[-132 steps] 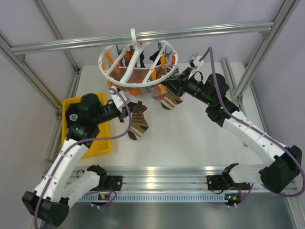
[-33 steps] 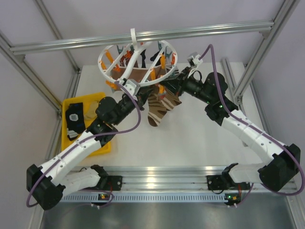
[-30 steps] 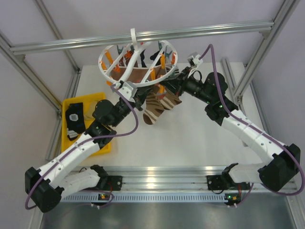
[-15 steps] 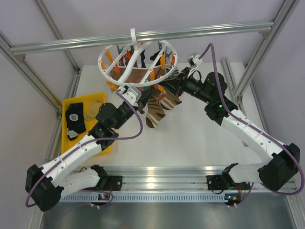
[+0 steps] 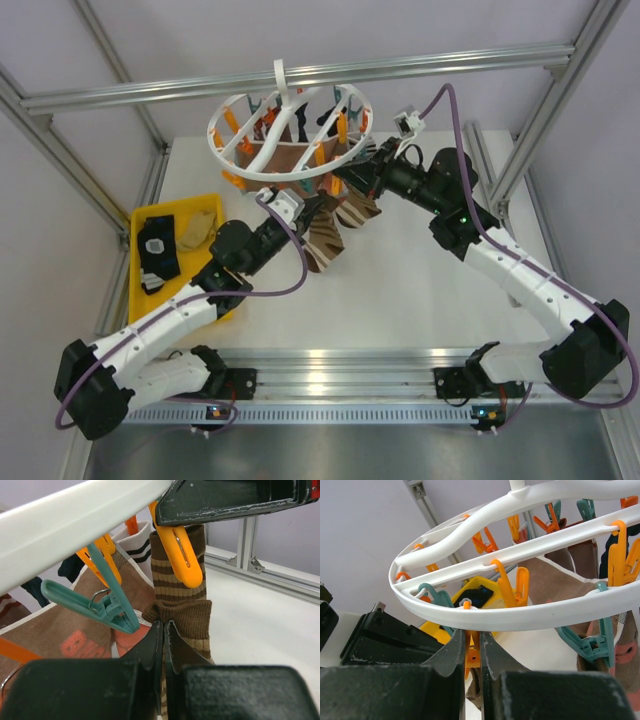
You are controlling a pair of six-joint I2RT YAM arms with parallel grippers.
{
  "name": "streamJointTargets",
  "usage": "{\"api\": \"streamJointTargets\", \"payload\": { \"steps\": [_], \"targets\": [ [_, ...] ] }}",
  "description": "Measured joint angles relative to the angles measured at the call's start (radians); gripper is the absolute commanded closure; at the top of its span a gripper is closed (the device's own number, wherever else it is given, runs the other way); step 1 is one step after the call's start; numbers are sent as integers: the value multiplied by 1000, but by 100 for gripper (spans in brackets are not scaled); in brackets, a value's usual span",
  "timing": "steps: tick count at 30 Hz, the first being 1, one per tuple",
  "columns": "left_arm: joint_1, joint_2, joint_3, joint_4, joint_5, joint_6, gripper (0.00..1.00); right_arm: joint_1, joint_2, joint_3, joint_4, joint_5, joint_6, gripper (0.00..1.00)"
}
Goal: Clip the socks to the hanger
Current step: Clamp the sock onto the hanger.
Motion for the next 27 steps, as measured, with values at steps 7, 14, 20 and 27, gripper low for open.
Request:
{"api": "streamJointTargets", "payload": {
  "steps": [7, 14, 20, 27],
  "targets": [
    [-1, 26, 1, 29, -42, -11, 100, 0, 2, 3, -6, 0, 16, 100],
    [-2, 35, 34, 41, -70, -45, 100, 0, 2, 3, -12, 0, 23, 100],
    [-2, 35, 51, 51, -72, -72, 100, 0, 4, 3, -13, 1, 23, 100],
    [-2, 35, 55, 51, -60, -92, 100, 0, 7, 3, -8, -2, 33, 100]
  ]
}}
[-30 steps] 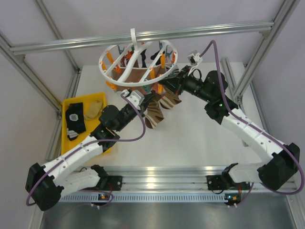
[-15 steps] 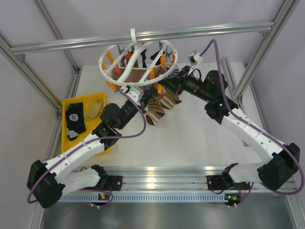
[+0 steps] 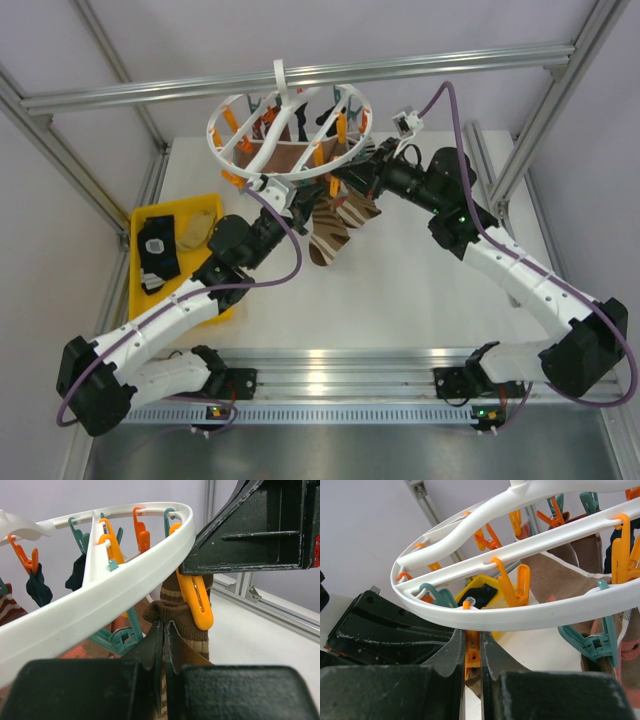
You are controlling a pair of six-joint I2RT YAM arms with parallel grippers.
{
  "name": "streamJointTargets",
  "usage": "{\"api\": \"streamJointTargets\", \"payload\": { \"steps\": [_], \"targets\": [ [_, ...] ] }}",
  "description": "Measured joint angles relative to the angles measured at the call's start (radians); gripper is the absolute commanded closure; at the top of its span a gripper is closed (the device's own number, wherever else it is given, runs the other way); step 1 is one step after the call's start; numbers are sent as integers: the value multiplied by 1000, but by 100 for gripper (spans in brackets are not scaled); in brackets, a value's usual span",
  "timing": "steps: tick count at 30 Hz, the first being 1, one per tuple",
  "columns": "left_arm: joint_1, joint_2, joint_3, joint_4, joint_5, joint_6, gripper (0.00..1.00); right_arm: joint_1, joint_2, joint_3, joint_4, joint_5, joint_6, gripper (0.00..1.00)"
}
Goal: Clip the socks to the hanger
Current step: Clamp the sock onto the hanger.
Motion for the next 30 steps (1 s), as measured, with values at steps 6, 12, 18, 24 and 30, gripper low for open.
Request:
{"api": "streamJointTargets", "payload": {
  "steps": [6, 12, 18, 24, 30],
  "targets": [
    [0, 10, 16, 0, 0, -26, 100, 0, 6, 0, 14, -14, 18, 100],
    [0, 23, 31, 0, 0, -45, 100, 0, 9, 0, 18, -23, 25, 97],
    [-3, 23, 31, 0, 0, -60, 100, 0, 11, 0, 18, -32, 42, 85],
    [-3, 23, 31, -3, 2, -69, 100, 0, 14, 0, 18, -36, 50, 100],
    [-3, 22, 37, -28, 4, -108, 100, 0, 14, 0, 18, -26, 50, 100]
  ]
}}
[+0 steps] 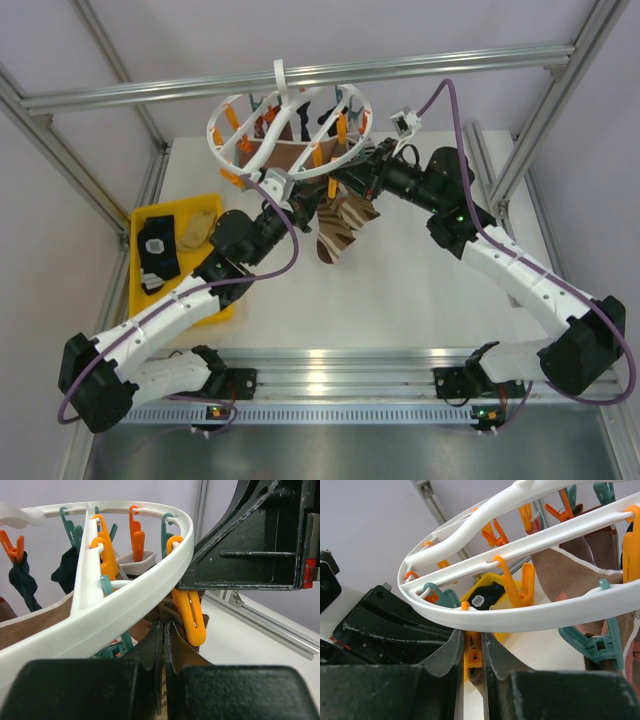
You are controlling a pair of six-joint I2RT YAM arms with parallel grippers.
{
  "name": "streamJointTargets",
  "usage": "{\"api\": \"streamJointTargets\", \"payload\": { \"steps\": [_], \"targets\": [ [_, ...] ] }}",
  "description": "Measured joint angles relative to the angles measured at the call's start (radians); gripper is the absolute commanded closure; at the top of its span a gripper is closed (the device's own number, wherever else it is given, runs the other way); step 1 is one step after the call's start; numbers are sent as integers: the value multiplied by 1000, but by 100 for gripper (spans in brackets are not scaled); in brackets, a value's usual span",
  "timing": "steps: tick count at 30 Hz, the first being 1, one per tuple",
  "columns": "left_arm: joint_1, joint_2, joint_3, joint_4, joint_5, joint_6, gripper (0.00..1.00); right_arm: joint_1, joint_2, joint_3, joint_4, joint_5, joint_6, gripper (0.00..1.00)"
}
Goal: Clip the socks to the hanger
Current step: Clamp the sock onto the hanger.
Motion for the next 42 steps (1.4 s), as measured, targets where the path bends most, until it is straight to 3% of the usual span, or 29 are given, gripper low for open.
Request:
{"api": "streamJointTargets", "payload": {
  "steps": [16, 25, 27, 33, 41, 42],
  "targets": [
    [-2, 0, 66, -116, -11, -189, 100, 0, -10, 0, 17, 29, 10, 99],
    [-6, 0, 78, -134, -12, -218, 100, -2, -11, 0, 26, 31, 17, 80],
    [-6, 1, 79, -135, -11, -219, 100, -2, -11, 0, 26, 30, 19, 70],
    [-13, 14, 87, -137, -5, -220, 100, -2, -10, 0, 21, 20, 20, 54],
    [-13, 16, 93, -136, -2, -220, 100, -2, -8, 0, 13, 25, 17, 45],
    [-13, 16, 95, -136, -2, -220, 95, -2, -8, 0, 11, 25, 17, 44]
  ]
}}
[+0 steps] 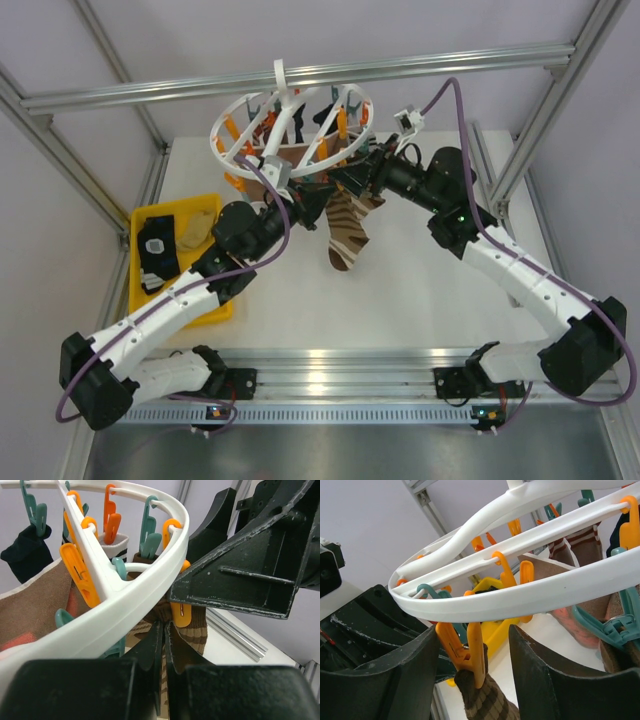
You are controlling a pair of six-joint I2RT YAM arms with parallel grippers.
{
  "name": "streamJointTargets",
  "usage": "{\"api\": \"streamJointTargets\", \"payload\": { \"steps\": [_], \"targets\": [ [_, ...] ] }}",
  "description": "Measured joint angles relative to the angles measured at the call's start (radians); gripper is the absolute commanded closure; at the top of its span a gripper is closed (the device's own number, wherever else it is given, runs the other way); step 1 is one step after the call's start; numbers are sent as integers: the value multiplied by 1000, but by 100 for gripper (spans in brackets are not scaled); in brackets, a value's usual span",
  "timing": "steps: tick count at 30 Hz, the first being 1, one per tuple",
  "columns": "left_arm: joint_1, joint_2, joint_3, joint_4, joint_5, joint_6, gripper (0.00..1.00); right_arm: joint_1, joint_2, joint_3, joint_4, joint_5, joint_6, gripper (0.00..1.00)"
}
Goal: Clip the socks to the hanger
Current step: Clamp the sock onto the hanger.
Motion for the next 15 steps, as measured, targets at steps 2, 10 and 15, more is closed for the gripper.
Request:
{"api": "streamJointTargets", "payload": {
  "steps": [2, 10, 15],
  "targets": [
    [0, 0, 3, 0, 4, 5, 87, 0, 2, 0, -4, 0, 0, 44],
    [-4, -18, 3, -34, 57, 79, 63, -47, 7, 0, -32, -3, 0, 44],
    [0, -103, -43, -79, 78, 153, 58, -95, 10, 0, -42, -2, 0, 44]
  ]
}}
